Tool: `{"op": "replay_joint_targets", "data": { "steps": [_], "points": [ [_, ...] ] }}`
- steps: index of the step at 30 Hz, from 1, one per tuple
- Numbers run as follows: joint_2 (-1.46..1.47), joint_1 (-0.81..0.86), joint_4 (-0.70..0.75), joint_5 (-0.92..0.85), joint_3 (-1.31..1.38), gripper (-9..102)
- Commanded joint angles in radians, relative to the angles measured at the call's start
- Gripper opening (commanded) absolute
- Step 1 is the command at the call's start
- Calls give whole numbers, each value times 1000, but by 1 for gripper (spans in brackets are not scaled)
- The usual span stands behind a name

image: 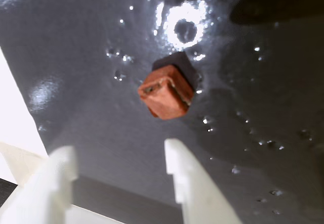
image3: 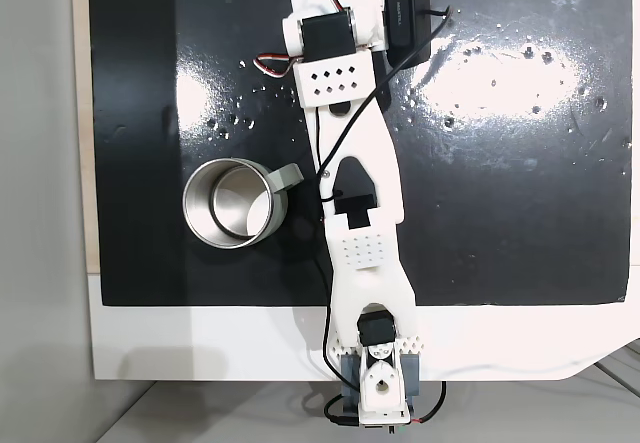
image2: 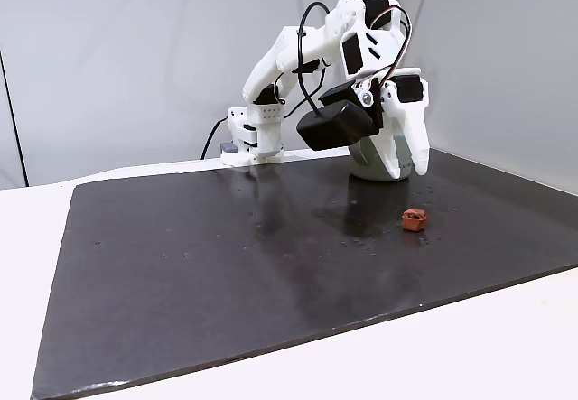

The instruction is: Grasp a cube and put it in the cup.

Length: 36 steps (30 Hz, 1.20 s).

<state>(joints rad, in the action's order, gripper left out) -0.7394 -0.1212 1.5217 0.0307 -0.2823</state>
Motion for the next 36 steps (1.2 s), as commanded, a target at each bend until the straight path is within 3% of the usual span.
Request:
{"op": "replay_joint_targets", "data": {
  "steps": [1,22,36],
  "points": [
    [-8,-2,15,-6,64,24],
    [219,-20,44,-51,249,26],
    [318,-26,-26,-117,295,25]
  ]
}}
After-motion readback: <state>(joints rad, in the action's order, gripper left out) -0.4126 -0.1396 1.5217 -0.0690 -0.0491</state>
